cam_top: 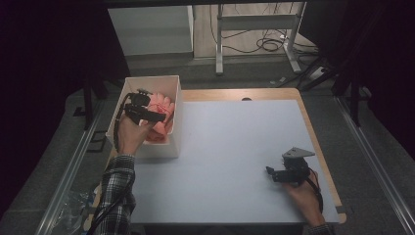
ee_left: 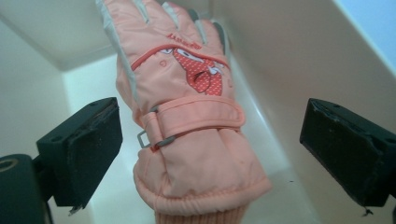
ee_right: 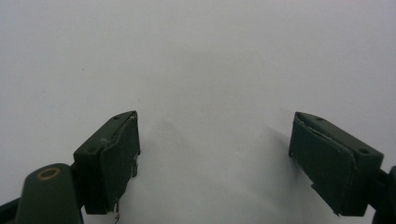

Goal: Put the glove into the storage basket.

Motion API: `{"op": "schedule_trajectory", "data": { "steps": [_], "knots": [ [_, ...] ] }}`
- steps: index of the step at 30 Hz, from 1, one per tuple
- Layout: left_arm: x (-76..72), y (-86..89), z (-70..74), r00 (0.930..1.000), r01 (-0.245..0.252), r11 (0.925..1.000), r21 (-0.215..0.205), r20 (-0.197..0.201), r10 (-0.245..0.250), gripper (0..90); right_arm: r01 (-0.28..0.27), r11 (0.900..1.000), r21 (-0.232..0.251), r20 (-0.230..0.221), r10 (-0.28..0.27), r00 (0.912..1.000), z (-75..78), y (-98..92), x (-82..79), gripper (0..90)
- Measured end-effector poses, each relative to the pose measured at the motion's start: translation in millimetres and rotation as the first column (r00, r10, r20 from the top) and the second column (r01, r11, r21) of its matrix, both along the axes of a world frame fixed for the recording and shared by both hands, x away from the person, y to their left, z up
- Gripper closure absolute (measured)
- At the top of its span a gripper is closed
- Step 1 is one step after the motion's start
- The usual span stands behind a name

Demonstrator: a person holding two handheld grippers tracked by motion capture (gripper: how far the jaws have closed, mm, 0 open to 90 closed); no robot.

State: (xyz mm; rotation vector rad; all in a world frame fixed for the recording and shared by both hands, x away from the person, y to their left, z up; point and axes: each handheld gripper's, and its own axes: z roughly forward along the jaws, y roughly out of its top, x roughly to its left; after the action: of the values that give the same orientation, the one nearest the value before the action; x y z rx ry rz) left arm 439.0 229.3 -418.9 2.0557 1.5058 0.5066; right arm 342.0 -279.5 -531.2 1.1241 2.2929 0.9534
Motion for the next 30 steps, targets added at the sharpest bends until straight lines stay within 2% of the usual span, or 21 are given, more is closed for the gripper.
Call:
{"op": "schedule_trajectory", "data": {
  "steps": [15,27,30],
  "knots": [
    [-22.9,1.7,11.4,0.9973,0.045,0.9978,-0.048,0.06,-0.042,5.1,0.001,1.0,-0.001,0.001,-0.001,1.0,0.0,0.1,-0.1,16.7],
    [-40.3,-2.9,17.8,0.9927,0.092,0.9949,-0.041,0.083,-0.088,3.1,0.0,1.0,-0.002,0.002,0.0,1.0,0.0,0.2,-0.1,16.6],
    [-47.5,-4.2,20.4,0.9893,0.11,0.993,-0.044,0.102,-0.105,2.6,0.001,1.0,-0.001,0.001,-0.001,1.0,0.0,0.1,-0.1,16.6]
  ]
}}
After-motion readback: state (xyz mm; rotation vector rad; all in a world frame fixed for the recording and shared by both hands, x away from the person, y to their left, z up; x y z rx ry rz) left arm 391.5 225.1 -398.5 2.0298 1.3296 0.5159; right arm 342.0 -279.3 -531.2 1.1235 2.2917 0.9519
